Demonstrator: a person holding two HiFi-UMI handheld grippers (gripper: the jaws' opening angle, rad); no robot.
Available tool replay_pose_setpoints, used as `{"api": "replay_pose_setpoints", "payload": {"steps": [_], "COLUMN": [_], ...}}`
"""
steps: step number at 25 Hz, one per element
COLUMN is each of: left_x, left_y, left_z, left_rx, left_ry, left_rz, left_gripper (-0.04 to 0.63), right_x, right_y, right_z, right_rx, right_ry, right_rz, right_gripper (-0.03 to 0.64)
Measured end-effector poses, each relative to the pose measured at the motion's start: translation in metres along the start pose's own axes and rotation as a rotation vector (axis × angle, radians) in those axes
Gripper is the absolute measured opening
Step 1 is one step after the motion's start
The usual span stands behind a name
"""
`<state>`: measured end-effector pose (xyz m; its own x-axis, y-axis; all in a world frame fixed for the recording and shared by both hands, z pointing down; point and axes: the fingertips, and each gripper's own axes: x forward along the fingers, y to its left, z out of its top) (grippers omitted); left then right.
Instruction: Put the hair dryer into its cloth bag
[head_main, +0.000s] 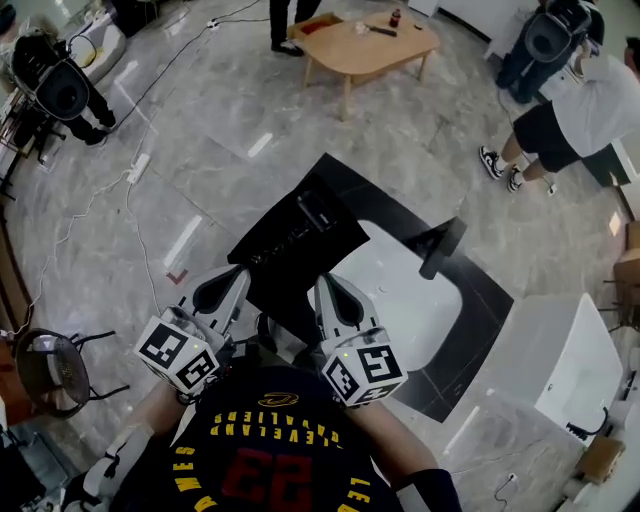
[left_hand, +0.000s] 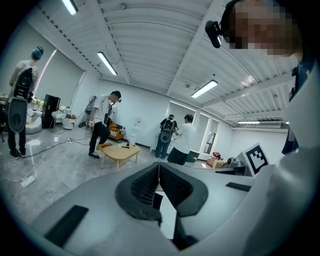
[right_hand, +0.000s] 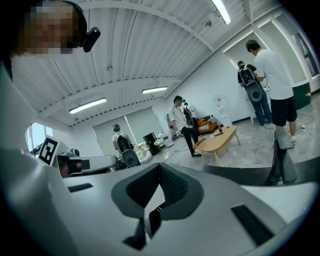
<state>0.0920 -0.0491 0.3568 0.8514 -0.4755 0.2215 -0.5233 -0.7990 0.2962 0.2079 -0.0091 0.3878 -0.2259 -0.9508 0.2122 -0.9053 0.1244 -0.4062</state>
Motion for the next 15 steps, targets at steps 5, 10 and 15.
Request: {"api": "replay_pose_setpoints", "payload": {"steps": [5, 10, 15], "left_x": [0.026, 0.054, 0.080], "left_y": [0.038, 0.075, 0.093], "left_z": [-0.017, -0.054, -0.102], "left_rx": [0.020, 0.047, 0.101], "left_ry": [0.065, 0.170, 0.299], "left_rz": [-0.035, -0.054, -0.103], "left_gripper": [0.003, 0.003, 0.005], "right_x": [0.037, 0.072, 0.097], "right_y": [-0.005, -0.014, -0.031], "right_z": [-0.014, -0.039, -0.073], "right_rx": [0.009, -0.013, 0.042], "right_ry": [0.037, 0.101, 0.178], "right_rz": [-0.058, -0.104, -0.166], "right_gripper": [0.008, 0.008, 0.010]}}
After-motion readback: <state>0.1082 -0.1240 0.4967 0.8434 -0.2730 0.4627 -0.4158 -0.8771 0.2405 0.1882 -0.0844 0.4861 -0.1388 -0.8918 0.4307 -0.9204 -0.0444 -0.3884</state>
